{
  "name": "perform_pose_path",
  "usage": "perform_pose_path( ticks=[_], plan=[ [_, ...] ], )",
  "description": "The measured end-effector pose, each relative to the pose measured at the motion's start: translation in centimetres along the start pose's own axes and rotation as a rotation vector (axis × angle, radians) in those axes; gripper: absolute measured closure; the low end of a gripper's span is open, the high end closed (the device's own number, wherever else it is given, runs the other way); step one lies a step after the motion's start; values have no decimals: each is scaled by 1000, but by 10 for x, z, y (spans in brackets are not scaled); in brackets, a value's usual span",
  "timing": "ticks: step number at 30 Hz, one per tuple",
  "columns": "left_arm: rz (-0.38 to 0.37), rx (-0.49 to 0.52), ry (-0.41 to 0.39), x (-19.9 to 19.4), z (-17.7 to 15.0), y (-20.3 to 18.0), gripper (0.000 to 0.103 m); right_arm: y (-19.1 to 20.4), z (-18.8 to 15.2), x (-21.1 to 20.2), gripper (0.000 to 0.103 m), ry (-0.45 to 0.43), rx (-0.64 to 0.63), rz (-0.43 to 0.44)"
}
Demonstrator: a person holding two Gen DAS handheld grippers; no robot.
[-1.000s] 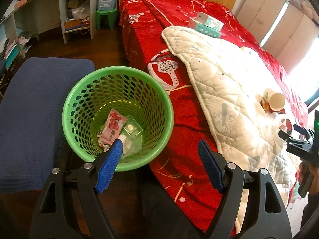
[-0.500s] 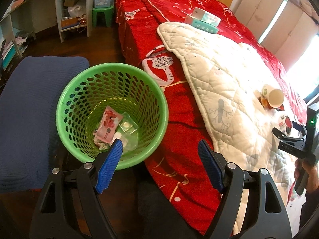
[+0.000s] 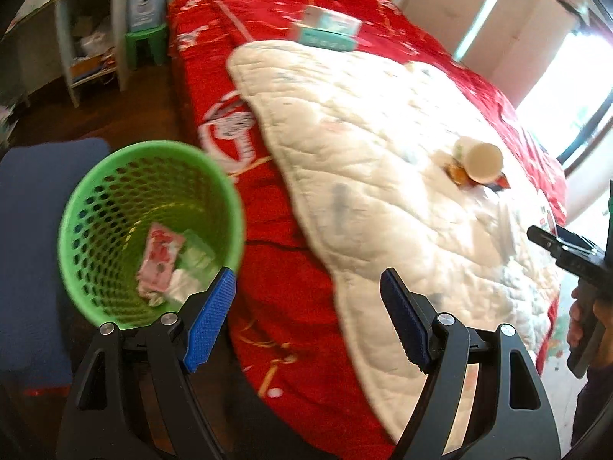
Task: Collect trash
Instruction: 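Grasp the white cup lid with the left tool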
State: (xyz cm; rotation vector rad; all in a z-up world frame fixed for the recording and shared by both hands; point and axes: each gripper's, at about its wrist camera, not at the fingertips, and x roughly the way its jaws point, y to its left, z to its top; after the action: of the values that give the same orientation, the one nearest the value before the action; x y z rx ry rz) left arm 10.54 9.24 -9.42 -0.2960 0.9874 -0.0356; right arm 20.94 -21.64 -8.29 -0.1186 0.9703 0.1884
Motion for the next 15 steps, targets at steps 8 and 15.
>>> perform_pose_path(
  ticks=[8,15],
  plan=[
    [-111,135,29,22,6,-71,26,-47,-17,-28,12,-12,128,43],
    [-192,237,58,40,4,-133,26,-73,-31,-43,12,-33,171,53]
  ],
)
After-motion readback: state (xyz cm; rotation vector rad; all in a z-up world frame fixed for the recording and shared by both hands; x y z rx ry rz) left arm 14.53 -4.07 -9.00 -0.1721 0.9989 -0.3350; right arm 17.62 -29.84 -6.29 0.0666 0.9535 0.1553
